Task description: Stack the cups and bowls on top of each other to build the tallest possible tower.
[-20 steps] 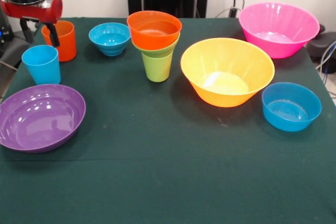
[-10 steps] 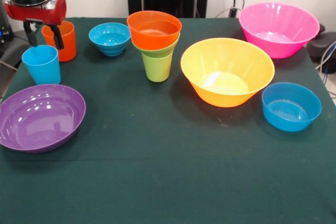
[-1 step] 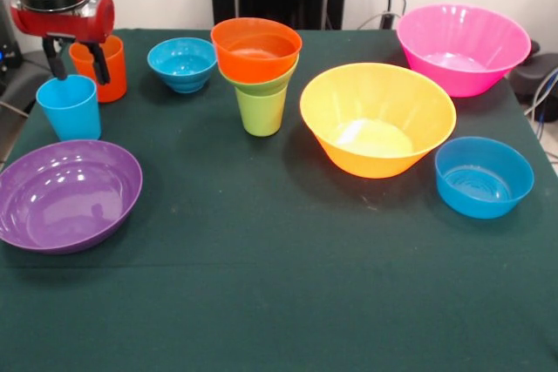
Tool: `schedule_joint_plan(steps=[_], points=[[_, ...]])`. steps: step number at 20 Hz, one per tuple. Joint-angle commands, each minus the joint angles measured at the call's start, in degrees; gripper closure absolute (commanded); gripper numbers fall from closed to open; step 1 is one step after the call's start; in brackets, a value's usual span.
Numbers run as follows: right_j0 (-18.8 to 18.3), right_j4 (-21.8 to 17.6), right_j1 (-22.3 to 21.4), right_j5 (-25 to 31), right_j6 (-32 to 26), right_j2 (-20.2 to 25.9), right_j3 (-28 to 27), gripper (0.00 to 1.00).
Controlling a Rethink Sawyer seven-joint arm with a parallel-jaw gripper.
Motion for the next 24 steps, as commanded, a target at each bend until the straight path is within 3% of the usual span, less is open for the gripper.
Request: schedule_joint_plan(steps=[1,18,24], points=[[2.13,-5.16,4.78,3.42,-13.16,0.41,-2.97,0.0],[2.28,-6.09,7.36,3.26,-13.73,-0.2,-4.86,0.0],[3.91,-7.43,7.03,5.77,-13.01,-1.92,-6.0,0.0]])
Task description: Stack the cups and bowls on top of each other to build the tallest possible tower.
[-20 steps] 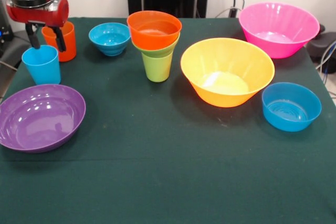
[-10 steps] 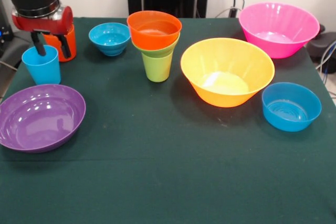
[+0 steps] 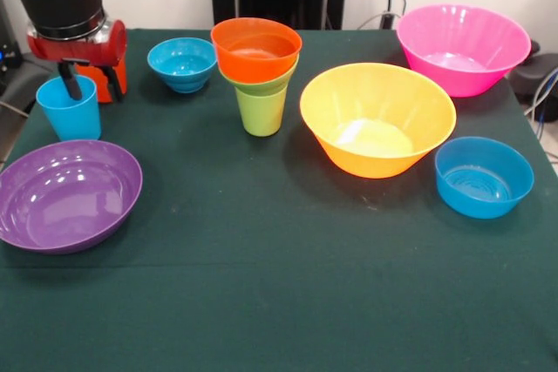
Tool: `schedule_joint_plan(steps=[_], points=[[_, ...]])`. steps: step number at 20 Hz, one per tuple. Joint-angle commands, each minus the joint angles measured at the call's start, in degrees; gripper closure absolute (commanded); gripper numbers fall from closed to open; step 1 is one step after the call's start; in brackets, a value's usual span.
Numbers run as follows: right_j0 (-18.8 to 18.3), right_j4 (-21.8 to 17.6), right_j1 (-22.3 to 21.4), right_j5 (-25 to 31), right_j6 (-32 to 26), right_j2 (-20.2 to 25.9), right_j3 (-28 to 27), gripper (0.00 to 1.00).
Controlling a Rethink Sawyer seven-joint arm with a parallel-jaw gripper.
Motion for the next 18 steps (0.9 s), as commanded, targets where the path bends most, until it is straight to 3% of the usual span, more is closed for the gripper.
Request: schedule_joint_plan(steps=[1,18], points=[[3.66,-6.51,2.51,6.13,-12.96,-1.96,-3.91,0.0],[4.51,-9.12,4.27,6.21,-11.05,-2.36,-5.18,0.0]])
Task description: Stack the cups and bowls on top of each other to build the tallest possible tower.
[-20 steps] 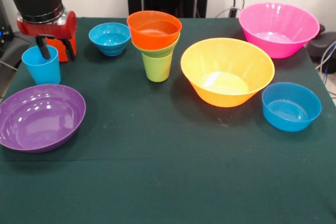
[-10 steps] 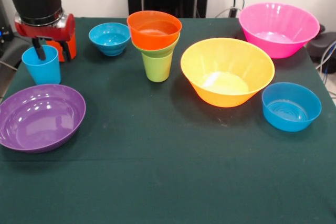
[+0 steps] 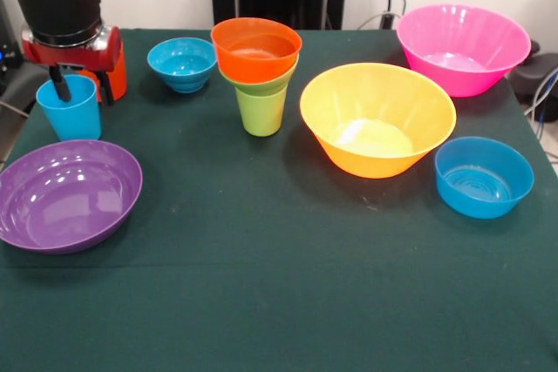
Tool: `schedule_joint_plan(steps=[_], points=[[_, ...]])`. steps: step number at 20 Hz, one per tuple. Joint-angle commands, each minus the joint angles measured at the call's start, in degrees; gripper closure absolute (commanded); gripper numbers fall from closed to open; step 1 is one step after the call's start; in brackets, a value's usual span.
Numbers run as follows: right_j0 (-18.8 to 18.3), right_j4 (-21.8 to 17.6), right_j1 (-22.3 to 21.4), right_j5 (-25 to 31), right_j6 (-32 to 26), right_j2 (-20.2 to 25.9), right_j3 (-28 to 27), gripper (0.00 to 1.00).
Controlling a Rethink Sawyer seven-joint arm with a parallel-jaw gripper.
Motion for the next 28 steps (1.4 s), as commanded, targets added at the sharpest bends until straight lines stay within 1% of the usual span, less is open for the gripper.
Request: schedule_joint_plan(steps=[1,7,28], points=[[2.71,-4.32,3.38,3.69,-10.96,-1.55,-2.68,0.0],[2.14,-4.17,3.7,2.51,-11.07,-1.17,-2.42,0.0],[1.9,-3.76,3.76,2.25,-11.38,-0.64,-2.28,0.0]])
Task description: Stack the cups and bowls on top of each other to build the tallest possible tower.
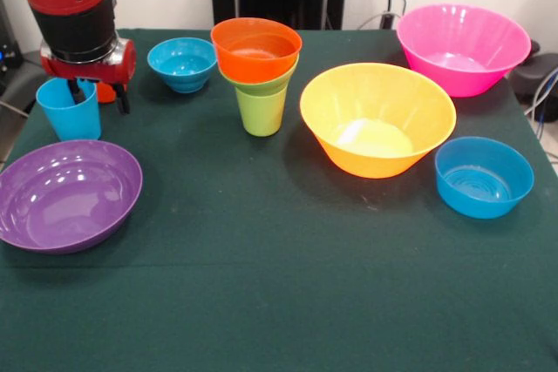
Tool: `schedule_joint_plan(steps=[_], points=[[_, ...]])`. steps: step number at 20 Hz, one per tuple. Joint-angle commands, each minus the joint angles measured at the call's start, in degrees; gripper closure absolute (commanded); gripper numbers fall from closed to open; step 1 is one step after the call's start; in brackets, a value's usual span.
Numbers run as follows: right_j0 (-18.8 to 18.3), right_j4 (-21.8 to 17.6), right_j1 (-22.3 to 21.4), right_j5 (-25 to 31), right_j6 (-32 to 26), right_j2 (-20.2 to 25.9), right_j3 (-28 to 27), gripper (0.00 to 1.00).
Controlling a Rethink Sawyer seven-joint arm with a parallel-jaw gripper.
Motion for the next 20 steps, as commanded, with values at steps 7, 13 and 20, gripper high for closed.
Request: schedule_joint_plan(steps=[7,13,20], points=[[1.79,-3.58,0.92,2.15,-11.63,-0.44,-2.0,0.0],[1.39,-3.3,0.78,2.08,-12.19,-0.07,-1.64,1.0],[0.7,-2.29,0.32,2.21,-12.58,0.74,-0.95,1.0]])
